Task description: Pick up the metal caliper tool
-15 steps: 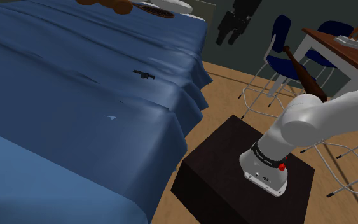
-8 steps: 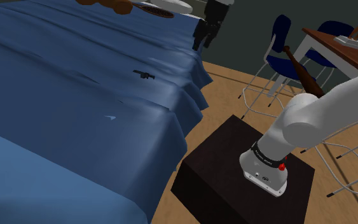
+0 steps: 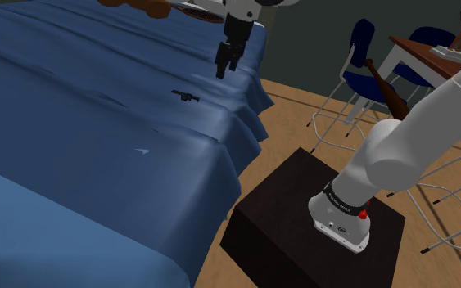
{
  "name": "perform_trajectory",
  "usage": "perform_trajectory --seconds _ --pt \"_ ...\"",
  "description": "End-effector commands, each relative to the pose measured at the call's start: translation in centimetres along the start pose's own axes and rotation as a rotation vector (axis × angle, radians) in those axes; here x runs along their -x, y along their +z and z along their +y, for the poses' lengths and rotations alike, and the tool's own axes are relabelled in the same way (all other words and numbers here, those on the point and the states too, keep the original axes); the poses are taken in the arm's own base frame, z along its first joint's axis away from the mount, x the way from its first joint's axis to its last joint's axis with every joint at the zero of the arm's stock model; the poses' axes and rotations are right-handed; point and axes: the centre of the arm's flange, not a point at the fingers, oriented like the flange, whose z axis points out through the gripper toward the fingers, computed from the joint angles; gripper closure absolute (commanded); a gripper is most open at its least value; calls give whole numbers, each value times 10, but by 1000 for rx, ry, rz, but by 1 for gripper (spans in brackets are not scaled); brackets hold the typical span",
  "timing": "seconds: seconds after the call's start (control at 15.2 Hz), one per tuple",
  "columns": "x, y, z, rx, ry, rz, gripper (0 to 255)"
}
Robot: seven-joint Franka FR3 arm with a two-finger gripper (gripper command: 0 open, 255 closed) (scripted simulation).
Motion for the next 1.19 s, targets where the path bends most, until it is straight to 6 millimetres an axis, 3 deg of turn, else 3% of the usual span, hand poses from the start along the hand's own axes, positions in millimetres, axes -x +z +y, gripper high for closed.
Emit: perform_trajectory --seconds 0.0,0.46,0.99,1.12 --pt "-19 14 -15 4 -50 -11 0" --pt "-81 70 -66 20 -219 -48 0" --pt "-80 111 -66 21 -223 -49 0" --pt "-80 111 -66 21 -223 -49 0"
